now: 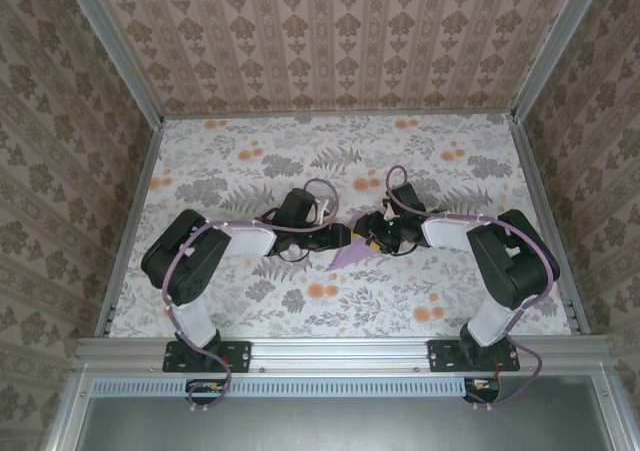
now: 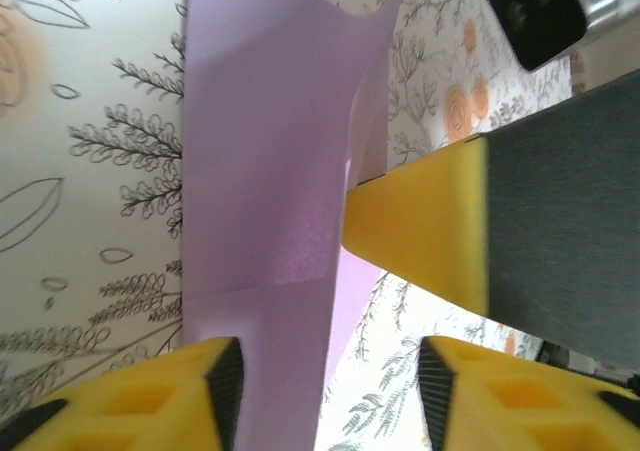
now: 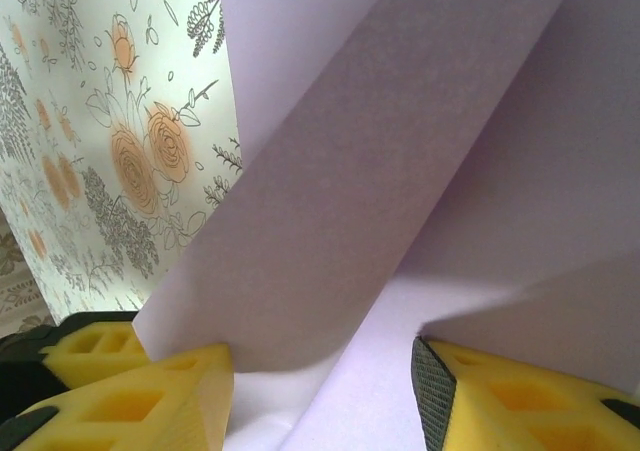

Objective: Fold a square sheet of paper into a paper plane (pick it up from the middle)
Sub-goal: Fourth fold the wing at the center of the table.

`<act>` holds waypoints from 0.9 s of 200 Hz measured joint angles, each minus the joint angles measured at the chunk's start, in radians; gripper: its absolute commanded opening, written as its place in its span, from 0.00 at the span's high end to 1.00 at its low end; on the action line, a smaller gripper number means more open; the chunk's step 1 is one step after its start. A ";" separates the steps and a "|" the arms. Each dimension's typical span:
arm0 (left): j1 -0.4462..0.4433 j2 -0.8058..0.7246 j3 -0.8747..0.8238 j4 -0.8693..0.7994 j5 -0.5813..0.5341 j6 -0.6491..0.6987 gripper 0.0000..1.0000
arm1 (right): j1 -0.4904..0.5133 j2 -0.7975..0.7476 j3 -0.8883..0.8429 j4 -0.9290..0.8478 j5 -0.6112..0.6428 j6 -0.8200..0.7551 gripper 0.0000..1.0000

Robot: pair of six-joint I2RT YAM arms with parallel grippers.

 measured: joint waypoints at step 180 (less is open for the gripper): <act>-0.083 -0.028 0.042 -0.177 -0.090 0.071 0.83 | 0.003 0.048 0.100 -0.160 0.024 -0.007 0.46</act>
